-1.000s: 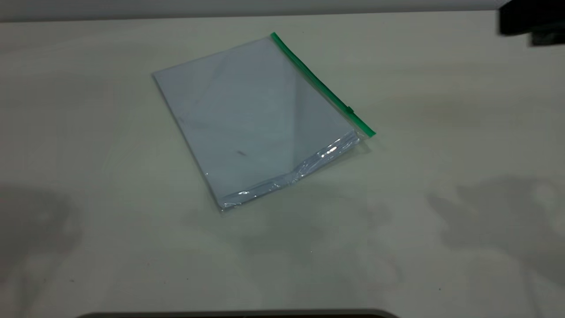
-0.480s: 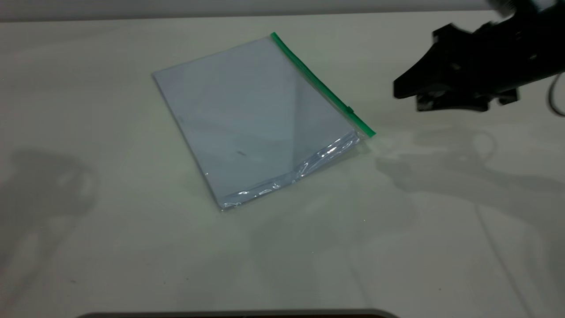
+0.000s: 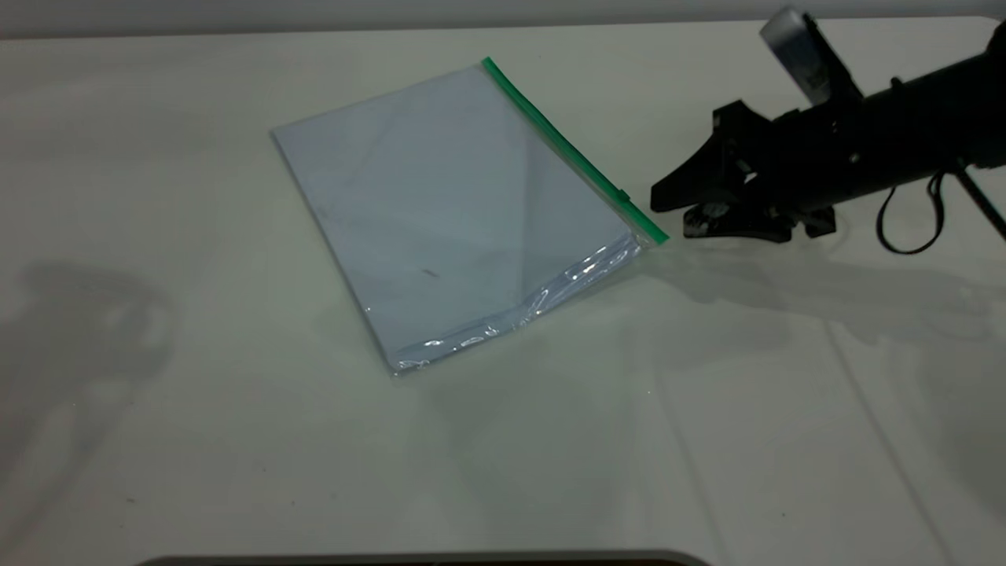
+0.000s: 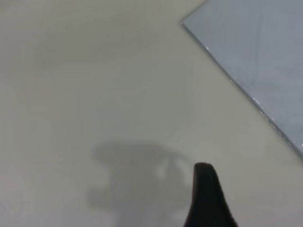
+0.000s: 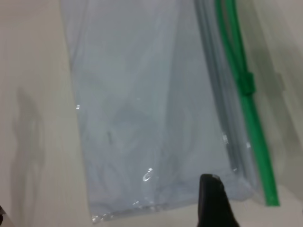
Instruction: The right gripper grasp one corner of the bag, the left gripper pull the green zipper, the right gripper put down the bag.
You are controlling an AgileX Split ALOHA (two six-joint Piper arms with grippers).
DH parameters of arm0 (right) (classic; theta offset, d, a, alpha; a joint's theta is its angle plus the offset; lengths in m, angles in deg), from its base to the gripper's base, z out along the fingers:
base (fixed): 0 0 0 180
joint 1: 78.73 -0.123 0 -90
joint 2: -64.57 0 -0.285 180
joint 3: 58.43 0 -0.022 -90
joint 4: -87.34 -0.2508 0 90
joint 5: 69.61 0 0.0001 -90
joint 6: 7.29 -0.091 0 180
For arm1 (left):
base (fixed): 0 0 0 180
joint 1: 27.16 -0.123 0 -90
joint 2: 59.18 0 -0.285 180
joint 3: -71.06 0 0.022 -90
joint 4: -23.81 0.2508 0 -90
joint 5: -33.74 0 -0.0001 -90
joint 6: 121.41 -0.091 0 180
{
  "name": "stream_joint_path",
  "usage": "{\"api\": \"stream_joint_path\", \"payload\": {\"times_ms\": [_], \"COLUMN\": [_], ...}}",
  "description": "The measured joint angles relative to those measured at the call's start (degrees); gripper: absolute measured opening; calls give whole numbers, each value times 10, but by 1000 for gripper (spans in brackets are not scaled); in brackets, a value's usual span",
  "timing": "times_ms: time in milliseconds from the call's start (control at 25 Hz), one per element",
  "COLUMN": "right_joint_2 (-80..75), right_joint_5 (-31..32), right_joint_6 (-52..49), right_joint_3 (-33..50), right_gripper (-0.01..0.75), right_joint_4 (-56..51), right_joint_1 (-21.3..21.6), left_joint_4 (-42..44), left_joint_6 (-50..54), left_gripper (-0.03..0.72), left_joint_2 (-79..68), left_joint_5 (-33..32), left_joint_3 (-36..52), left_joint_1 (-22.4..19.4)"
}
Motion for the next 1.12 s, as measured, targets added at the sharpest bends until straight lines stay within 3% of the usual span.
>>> {"api": "stream_joint_path", "payload": {"times_ms": [240,520,680,920,1120], "right_joint_2": [-37,-41,-41,-41,-41], "right_joint_5": [1,-8,-19,-21,42], "right_joint_6": [-1,-2,-2,-6,-7], "right_joint_3": [-25,-55,-61,-61,-63], "right_gripper": [483,471,359,43,33], "right_joint_4": [-6,-13,-15,-16,21], "right_joint_1": [-20,-72,-80,-80,-80], "left_joint_4": [0,0,0,0,0], "left_joint_6": [0,0,0,0,-6], "left_gripper": [550,550,550,550,550], "left_joint_2": [0,0,0,0,0], "left_joint_5": [0,0,0,0,2], "left_joint_3": [0,0,0,0,0], "left_joint_1": [0,0,0,0,0]}}
